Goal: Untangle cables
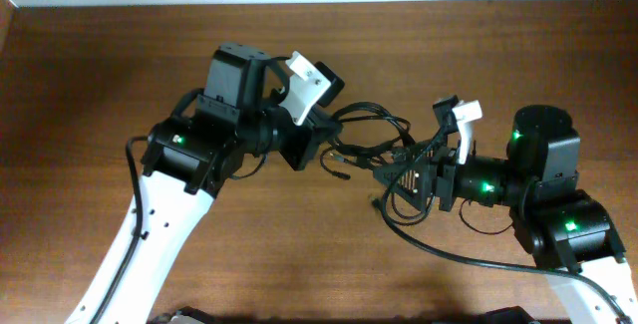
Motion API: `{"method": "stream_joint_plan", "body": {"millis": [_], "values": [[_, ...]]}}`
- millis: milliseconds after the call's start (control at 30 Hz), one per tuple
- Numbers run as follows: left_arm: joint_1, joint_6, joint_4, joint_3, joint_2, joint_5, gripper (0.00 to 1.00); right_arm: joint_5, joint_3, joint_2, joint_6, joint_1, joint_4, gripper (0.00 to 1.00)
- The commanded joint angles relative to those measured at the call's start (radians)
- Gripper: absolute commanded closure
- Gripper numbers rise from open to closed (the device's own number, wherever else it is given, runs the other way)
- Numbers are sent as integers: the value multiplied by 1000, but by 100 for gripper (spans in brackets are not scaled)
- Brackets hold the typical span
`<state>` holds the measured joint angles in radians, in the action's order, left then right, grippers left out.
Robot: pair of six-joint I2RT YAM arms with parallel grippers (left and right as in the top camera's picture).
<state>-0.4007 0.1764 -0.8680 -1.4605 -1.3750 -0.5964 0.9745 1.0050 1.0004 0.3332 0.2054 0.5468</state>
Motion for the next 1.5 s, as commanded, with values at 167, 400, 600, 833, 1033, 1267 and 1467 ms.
{"method": "stream_joint_plan", "body": {"millis": [167,400,600,833,1033,1267,1467], "values": [[-71,12,19,1,-4,-56,100,-102,24,2,0,-3,-5,19],[-117,12,23,1,-4,-73,100,-183,24,23,27,-3,-6,19],[-155,12,29,1,-4,-81,100,-182,24,28,27,-3,-26,19],[-201,13,31,1,-4,-81,100,-191,24,28,27,-4,-61,48],[-201,12,31,1,-4,-81,100,-202,24,28,27,-4,-61,91],[-201,12,31,1,-4,-22,100,-200,24,28,41,-4,-57,96],[-200,-187,28,1,-4,281,100,-105,24,27,42,-4,-54,96]]}}
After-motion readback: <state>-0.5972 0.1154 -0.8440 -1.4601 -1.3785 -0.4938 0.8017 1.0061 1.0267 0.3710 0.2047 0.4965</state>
